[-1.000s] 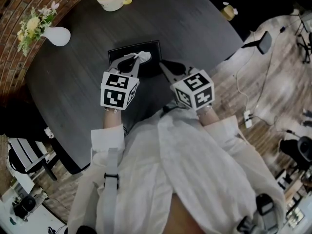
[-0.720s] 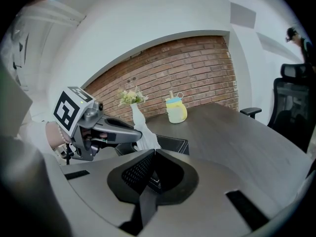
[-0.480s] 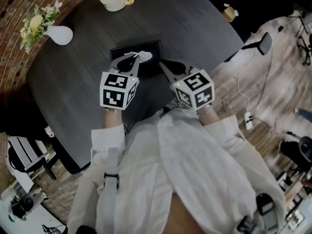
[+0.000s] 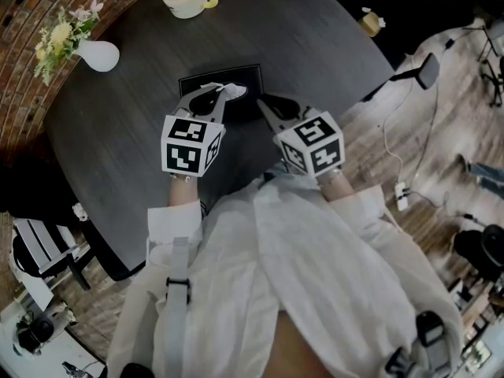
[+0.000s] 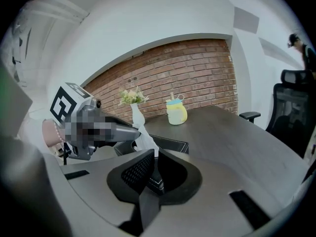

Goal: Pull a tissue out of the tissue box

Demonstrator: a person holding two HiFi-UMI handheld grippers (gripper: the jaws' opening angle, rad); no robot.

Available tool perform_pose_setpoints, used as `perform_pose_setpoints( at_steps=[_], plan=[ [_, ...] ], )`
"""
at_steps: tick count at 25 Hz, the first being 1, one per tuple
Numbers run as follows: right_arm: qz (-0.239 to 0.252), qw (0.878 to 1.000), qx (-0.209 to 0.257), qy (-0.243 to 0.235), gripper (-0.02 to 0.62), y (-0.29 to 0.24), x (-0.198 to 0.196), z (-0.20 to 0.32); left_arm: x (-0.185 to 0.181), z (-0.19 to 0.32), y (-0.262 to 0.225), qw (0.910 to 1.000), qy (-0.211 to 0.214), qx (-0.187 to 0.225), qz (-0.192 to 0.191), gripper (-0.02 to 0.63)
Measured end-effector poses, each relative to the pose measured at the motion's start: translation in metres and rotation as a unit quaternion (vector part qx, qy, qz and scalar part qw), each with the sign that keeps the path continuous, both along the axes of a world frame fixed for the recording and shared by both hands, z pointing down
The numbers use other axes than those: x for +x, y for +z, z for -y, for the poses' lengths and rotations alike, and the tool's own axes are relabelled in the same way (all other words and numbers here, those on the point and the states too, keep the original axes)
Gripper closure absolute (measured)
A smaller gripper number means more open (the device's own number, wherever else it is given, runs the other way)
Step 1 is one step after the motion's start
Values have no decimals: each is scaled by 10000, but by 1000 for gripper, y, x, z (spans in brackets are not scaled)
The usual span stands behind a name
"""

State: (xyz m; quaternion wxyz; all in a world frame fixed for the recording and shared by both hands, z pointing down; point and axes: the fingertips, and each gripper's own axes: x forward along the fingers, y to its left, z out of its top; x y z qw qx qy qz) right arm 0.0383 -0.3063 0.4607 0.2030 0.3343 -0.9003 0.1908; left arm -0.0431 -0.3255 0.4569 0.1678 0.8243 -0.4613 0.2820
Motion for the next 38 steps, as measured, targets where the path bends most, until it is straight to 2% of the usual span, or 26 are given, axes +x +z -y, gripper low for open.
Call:
perform_pose_setpoints(
  at_steps=[5,9,14,22,38],
  plan=[
    [-137,9997,-204,-83,586,15,-1,-3,0,0,-1,10000,-28,-11,-55,595],
    [-459,9983,-339,-105,586,36,0,-6,0,0,-1,10000,-29,2,-72,595],
    [-541,9978,-340,-160,546,39,-2,-6,0,0,-3,9999,-49,25,-96,595],
    [-871,9958,-99,-249,541,40,-4,-8,0,1,-5,9997,-109,45,-201,595],
    [-884,9958,-58,-218,540,41,-4,-8,-1,1,-10,9996,-120,128,-234,595]
  ],
)
